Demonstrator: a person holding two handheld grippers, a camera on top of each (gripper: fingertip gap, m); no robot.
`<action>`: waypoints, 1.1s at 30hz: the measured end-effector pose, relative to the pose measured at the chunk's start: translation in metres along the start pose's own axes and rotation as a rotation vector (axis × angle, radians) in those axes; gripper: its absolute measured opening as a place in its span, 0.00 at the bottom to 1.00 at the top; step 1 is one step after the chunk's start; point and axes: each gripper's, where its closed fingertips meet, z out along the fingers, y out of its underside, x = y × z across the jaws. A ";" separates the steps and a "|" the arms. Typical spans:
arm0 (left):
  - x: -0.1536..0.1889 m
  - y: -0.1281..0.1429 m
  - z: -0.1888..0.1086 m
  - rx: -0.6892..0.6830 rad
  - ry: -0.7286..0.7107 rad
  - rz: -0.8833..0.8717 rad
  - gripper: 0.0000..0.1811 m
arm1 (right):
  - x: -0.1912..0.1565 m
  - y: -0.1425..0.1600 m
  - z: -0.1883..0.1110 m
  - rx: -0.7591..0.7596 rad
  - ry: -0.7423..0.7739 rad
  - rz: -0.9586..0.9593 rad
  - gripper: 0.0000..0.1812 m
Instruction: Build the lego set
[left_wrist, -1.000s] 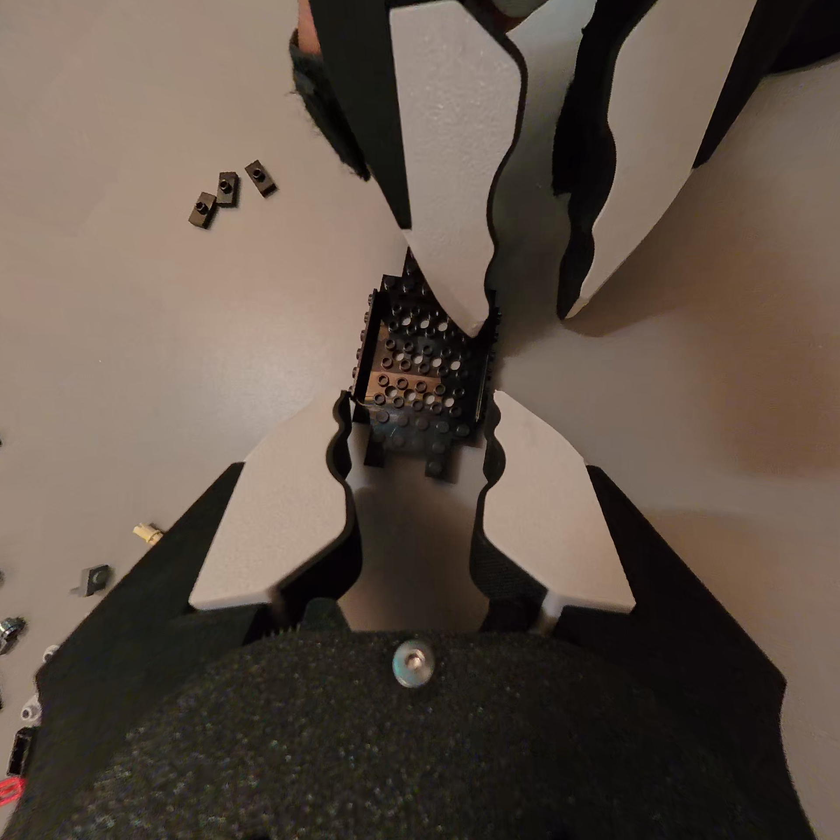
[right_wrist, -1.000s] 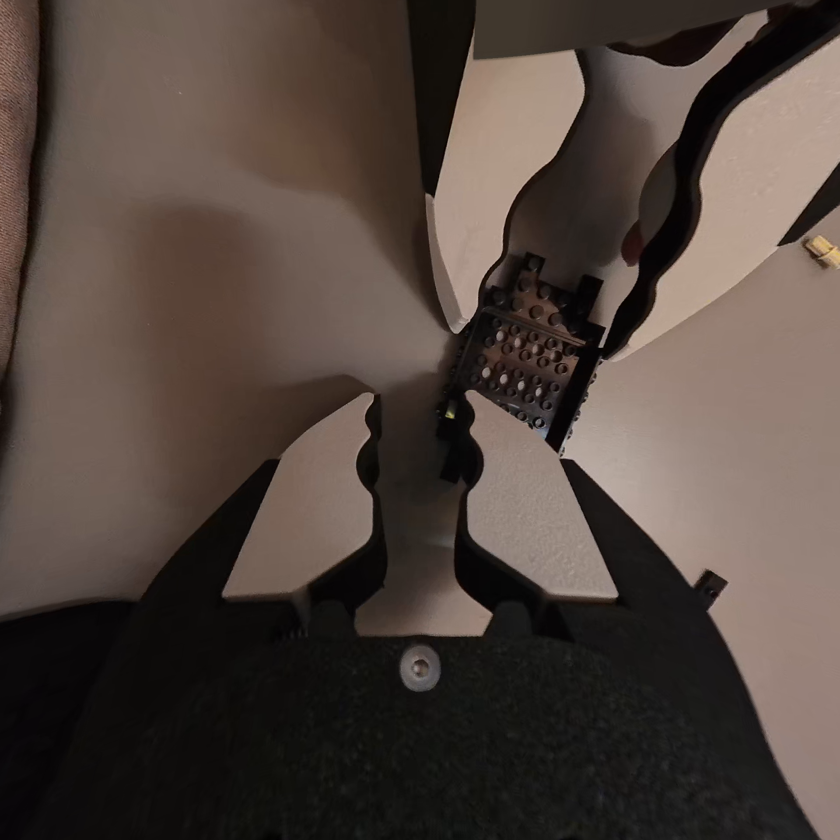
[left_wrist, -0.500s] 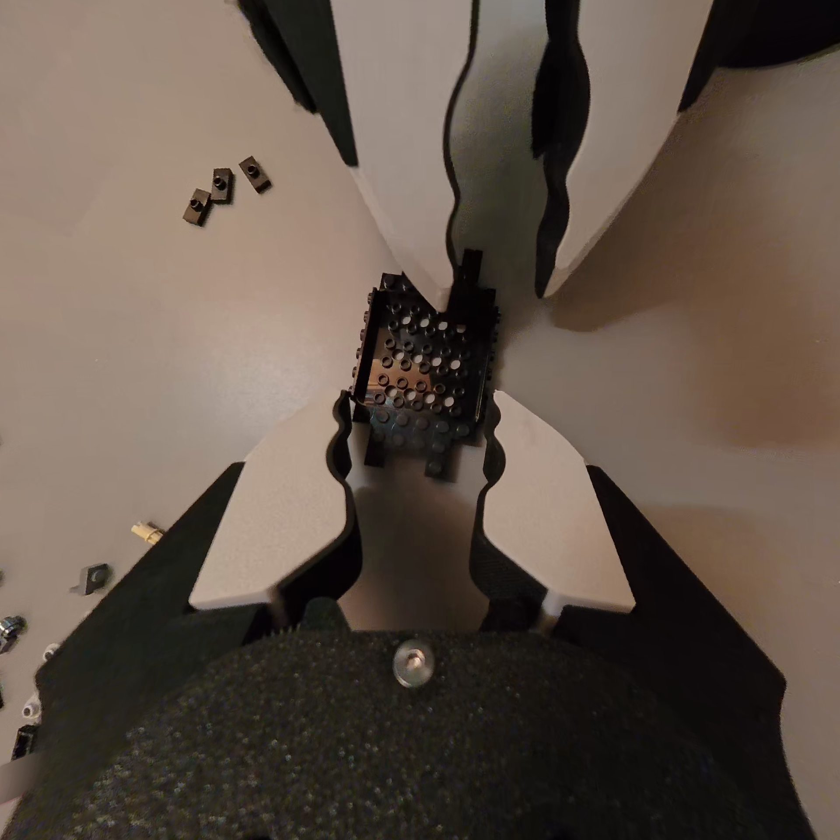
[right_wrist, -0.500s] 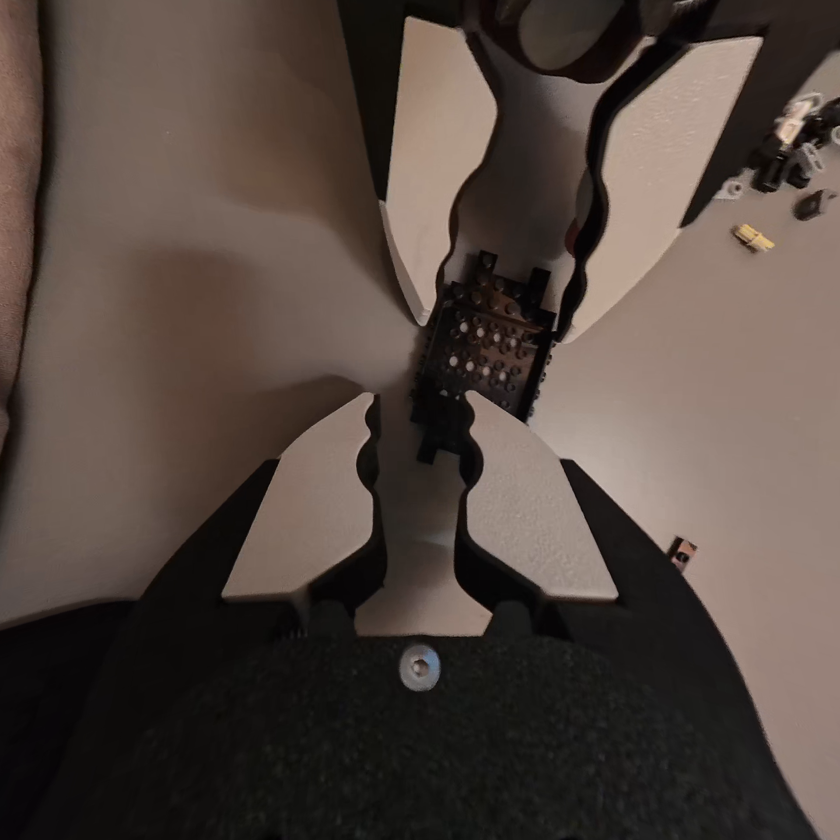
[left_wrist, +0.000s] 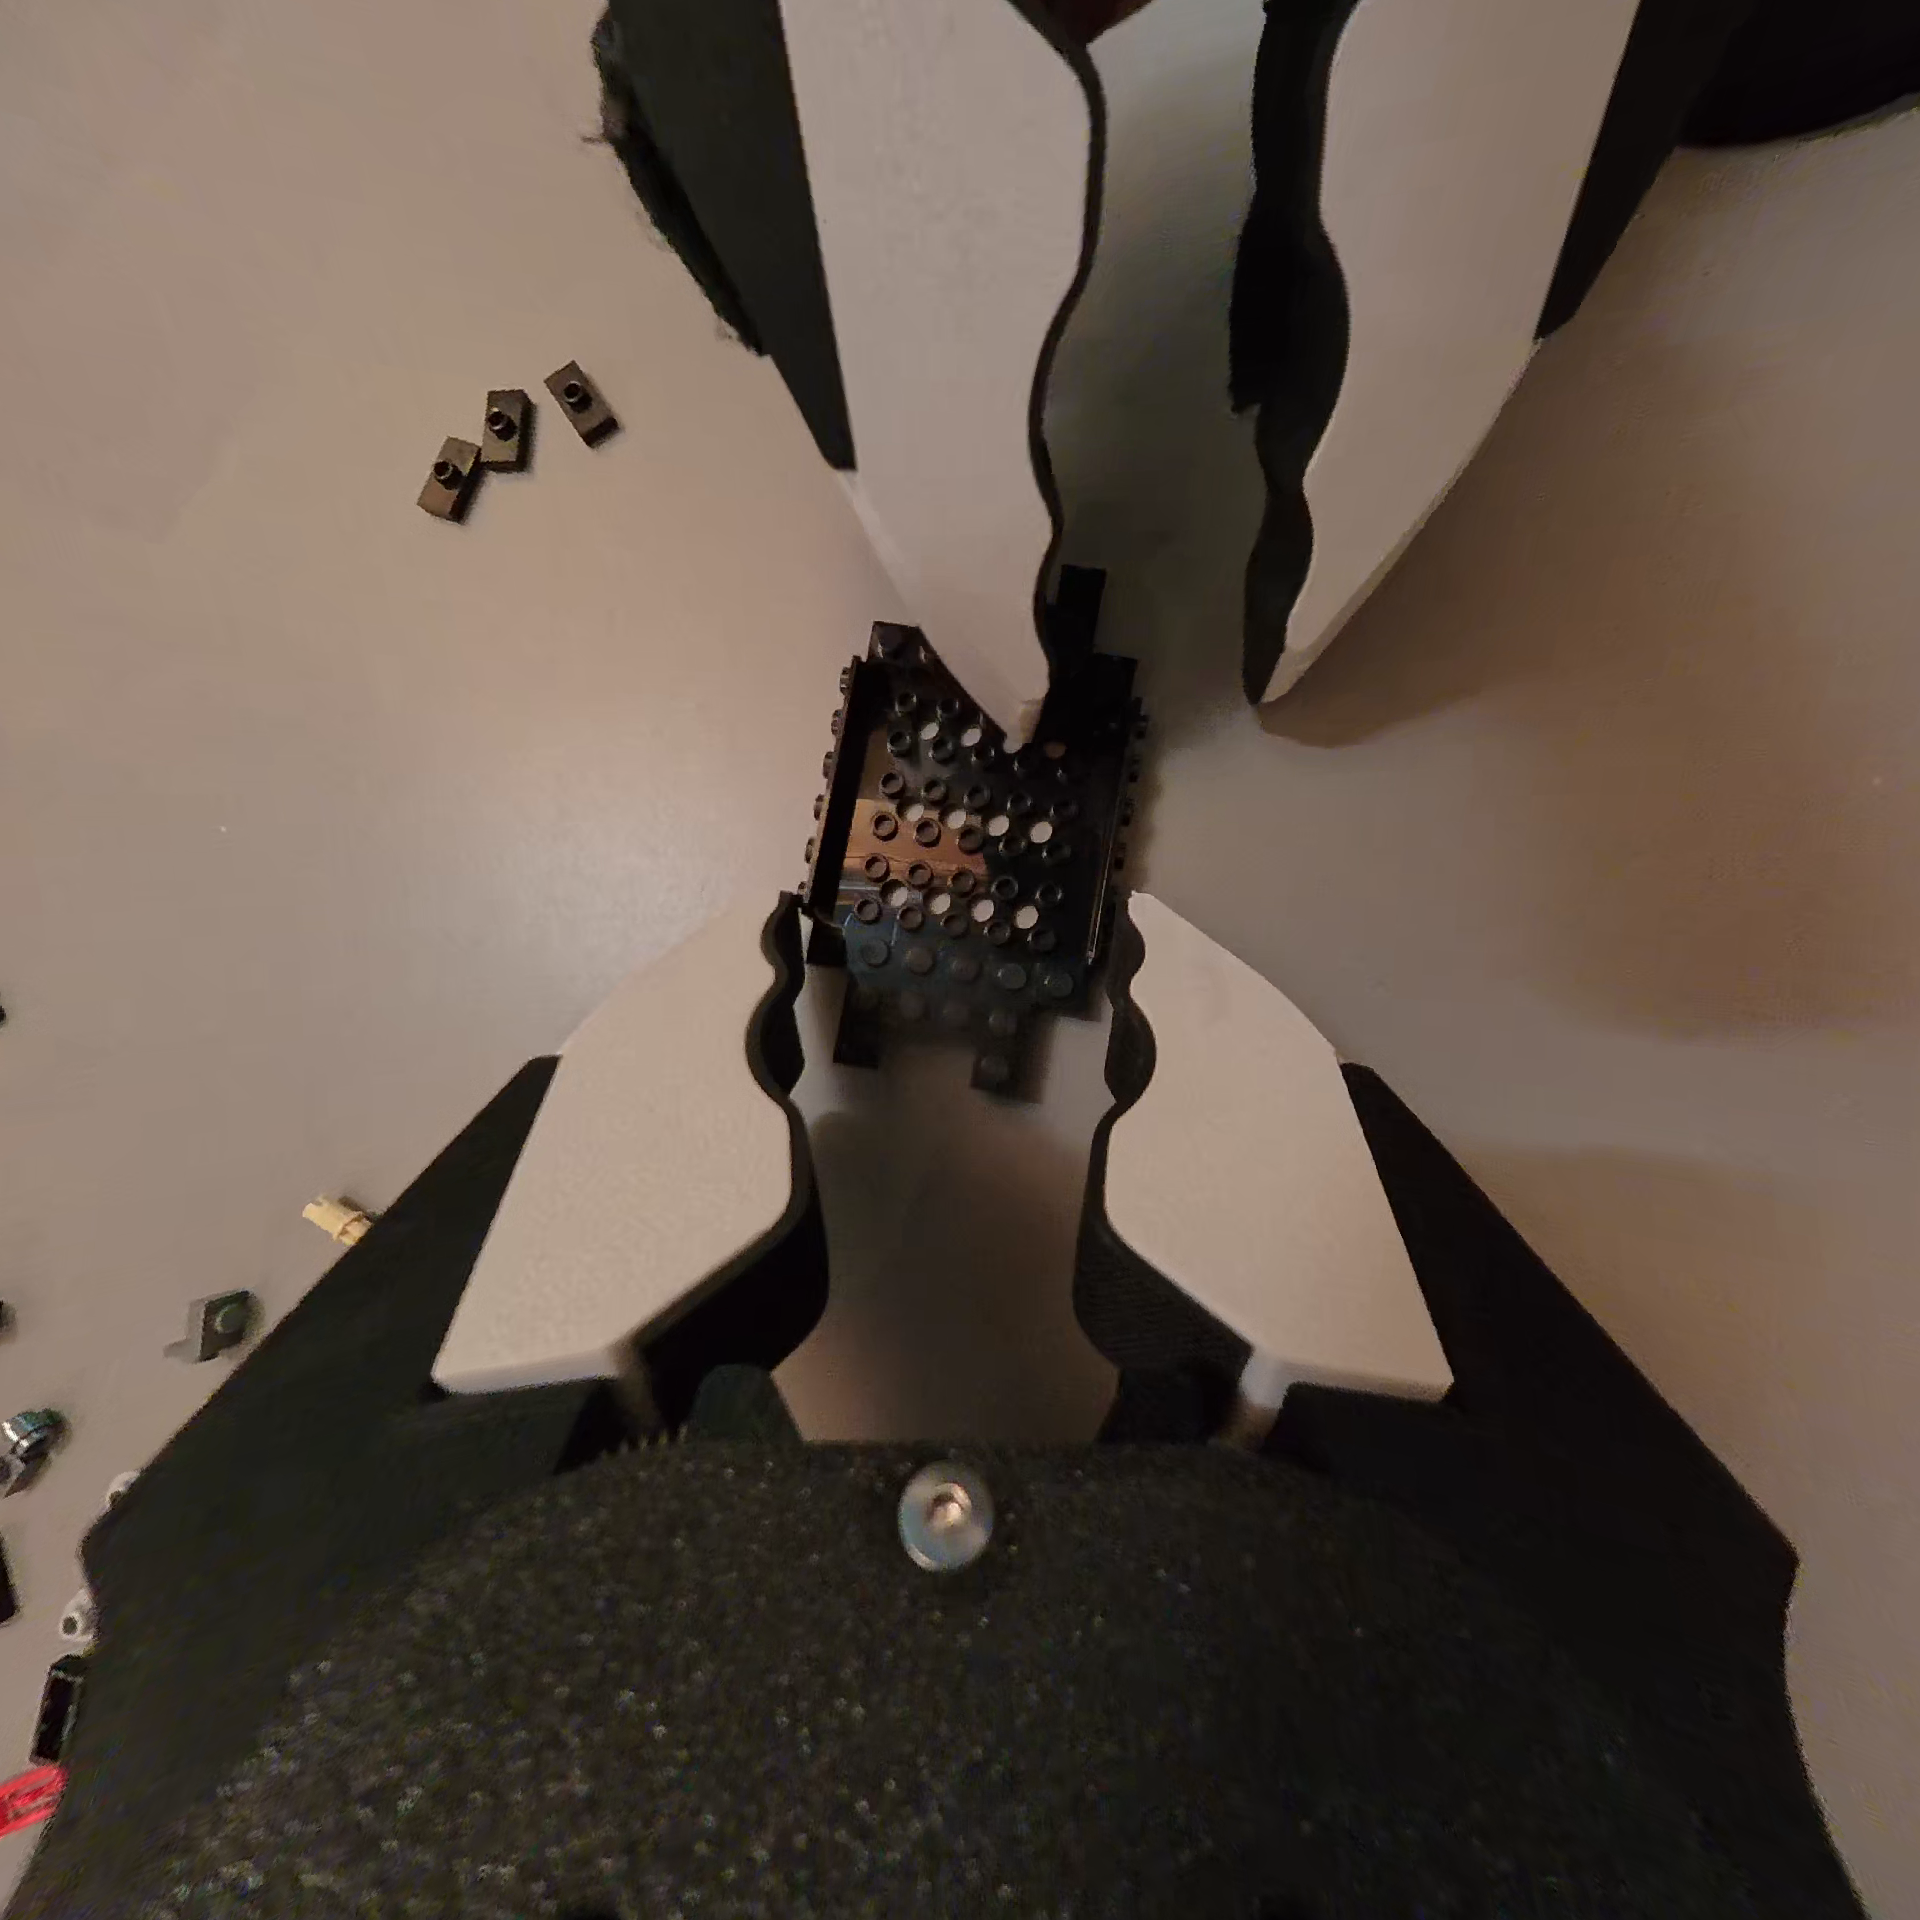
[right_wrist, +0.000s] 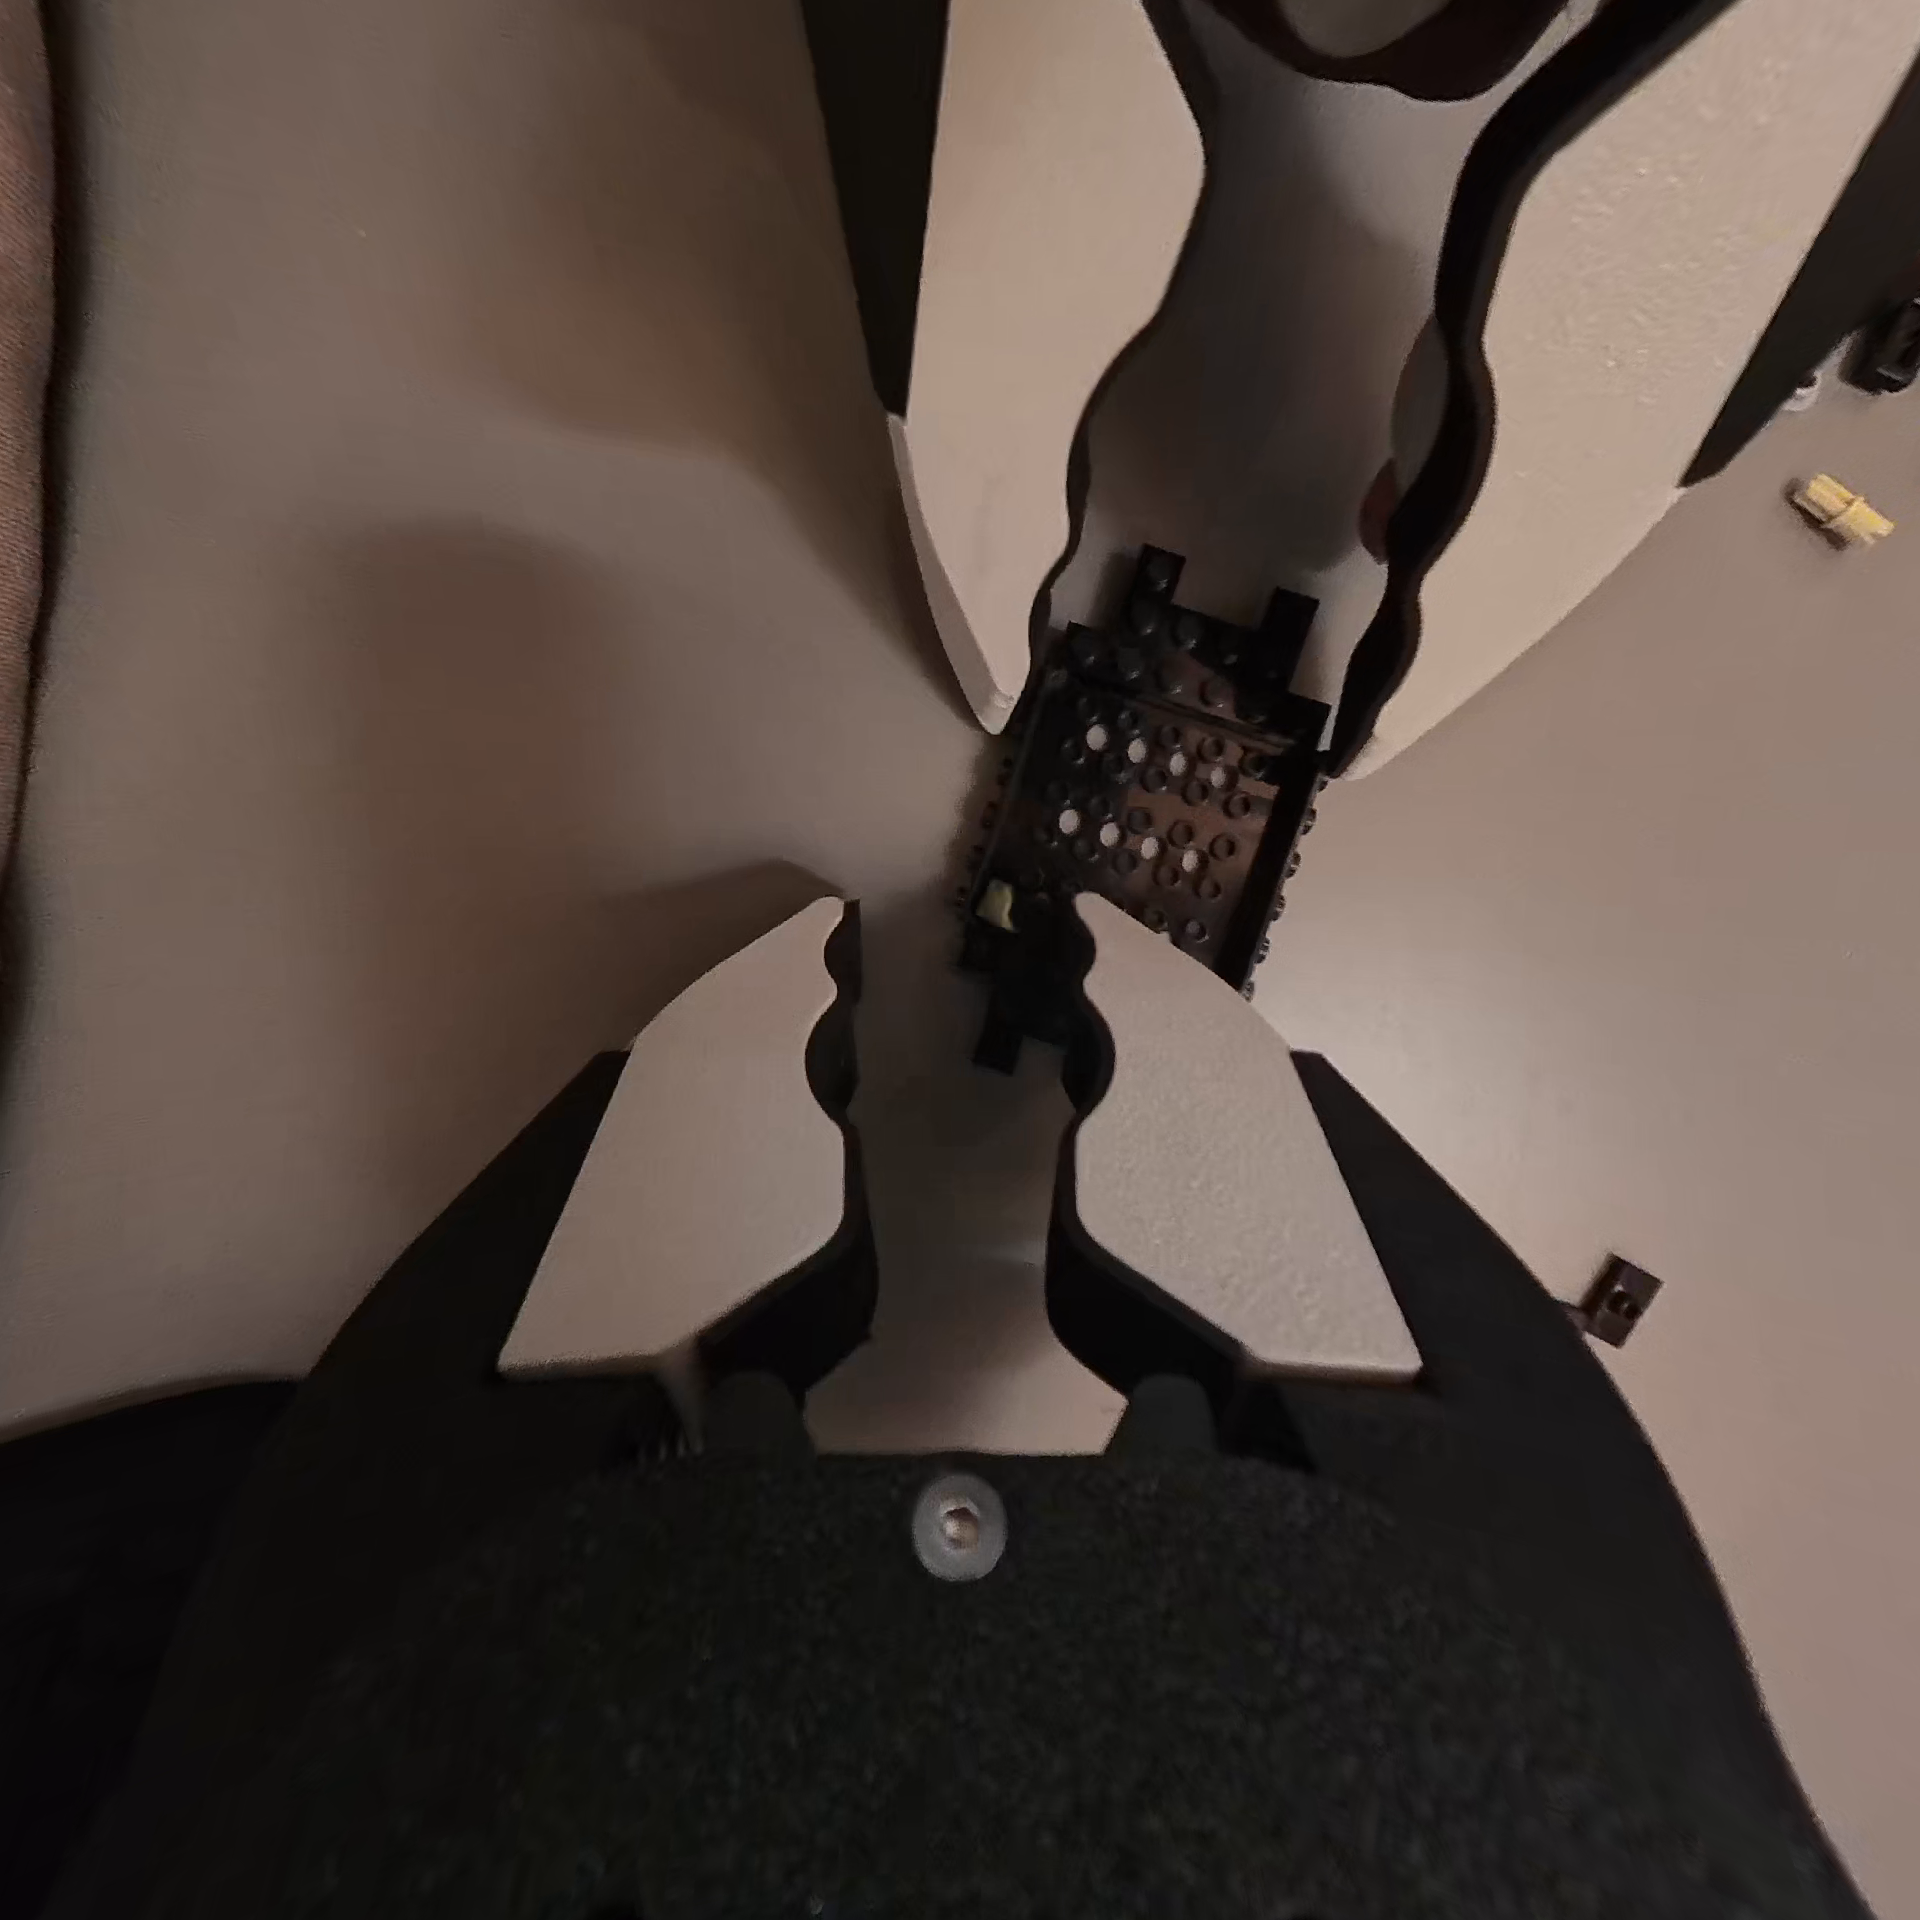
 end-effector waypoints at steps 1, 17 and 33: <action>0.000 0.000 0.000 0.001 0.002 0.000 0.31 | 0.000 0.000 0.000 -0.001 0.002 -0.005 0.20; 0.001 -0.005 -0.004 0.033 0.009 0.023 0.31 | 0.026 0.003 0.001 0.176 0.203 0.247 0.47; 0.020 -0.035 -0.040 0.295 0.303 -0.177 0.35 | 0.010 -0.018 -0.023 0.421 0.147 0.058 0.35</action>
